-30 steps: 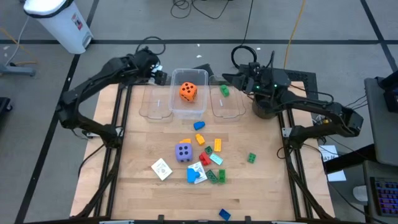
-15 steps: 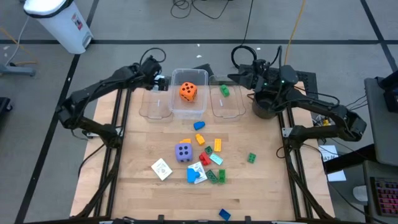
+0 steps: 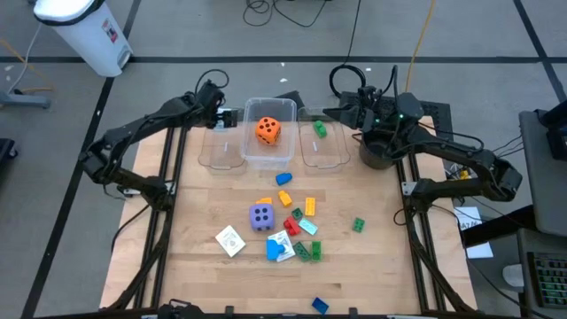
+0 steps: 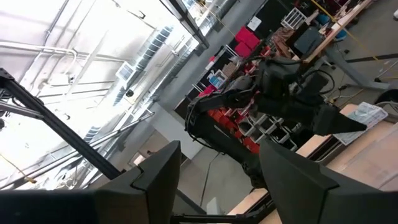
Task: Pick & Place Toys
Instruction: Put the blue deck of cards into the left transparent bin, then put the middle right dark green game piece into the right transparent bin
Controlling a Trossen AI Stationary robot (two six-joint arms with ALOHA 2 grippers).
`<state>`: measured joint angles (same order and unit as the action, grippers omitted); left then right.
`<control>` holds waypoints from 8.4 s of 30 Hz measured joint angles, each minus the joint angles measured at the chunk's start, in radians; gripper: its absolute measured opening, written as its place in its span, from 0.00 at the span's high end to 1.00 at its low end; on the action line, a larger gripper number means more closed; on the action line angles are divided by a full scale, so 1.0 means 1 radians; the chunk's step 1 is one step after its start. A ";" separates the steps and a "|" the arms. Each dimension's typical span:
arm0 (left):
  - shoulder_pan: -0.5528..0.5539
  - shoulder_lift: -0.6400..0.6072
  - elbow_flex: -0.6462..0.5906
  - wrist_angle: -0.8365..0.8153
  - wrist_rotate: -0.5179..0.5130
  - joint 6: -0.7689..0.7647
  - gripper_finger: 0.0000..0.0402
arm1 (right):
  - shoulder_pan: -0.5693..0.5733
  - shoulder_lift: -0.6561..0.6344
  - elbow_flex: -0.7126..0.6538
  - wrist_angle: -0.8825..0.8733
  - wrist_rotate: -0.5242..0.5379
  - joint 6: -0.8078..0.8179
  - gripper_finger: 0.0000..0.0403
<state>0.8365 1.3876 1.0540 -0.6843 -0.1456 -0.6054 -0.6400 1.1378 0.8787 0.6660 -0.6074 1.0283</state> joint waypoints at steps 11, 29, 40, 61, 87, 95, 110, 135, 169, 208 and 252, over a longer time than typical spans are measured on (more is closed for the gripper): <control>0.010 0.000 -0.167 0.131 0.064 -0.060 0.26 | 0.000 0.000 0.000 -0.028 0.007 -0.024 0.48; 0.060 0.000 -0.209 0.106 0.016 -0.016 0.23 | 0.000 0.000 -0.073 -0.015 0.035 0.007 0.48; 0.086 0.000 -0.209 0.073 -0.031 -0.009 0.25 | 0.000 0.000 -0.078 0.011 0.035 0.008 0.48; 0.001 0.043 -0.208 0.166 -0.038 -0.060 0.25 | 0.000 0.000 -0.079 0.011 0.035 0.008 0.48; -0.050 0.166 -0.192 0.246 -0.068 -0.085 0.24 | 0.000 0.000 -0.079 -0.013 0.031 -0.003 0.48; -0.050 0.166 -0.192 0.272 -0.066 -0.041 0.18 | 0.000 0.000 -0.079 -0.013 0.030 -0.004 0.48; -0.050 0.165 -0.192 0.268 -0.065 -0.032 0.24 | 0.000 0.000 -0.079 -0.013 0.030 -0.003 0.48; -0.050 0.146 -0.192 0.266 0.047 -0.032 0.18 | 0.000 0.000 -0.079 -0.013 0.030 -0.003 0.48; -0.440 -0.637 -0.192 0.319 0.561 -0.177 0.30 | 0.256 0.032 -0.079 -0.013 0.376 -0.027 0.48; -1.360 -0.123 -0.193 1.136 -0.147 -0.254 0.30 | 1.397 0.200 0.367 -1.712 0.980 0.145 0.48; -1.231 0.044 -0.193 1.497 0.021 -0.163 0.30 | 1.035 0.142 -0.291 -1.051 0.761 0.811 0.48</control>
<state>-0.3943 1.4315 0.8612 0.8124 -0.1249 -0.7687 0.3948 1.2797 0.5879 -0.3849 0.1537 1.8392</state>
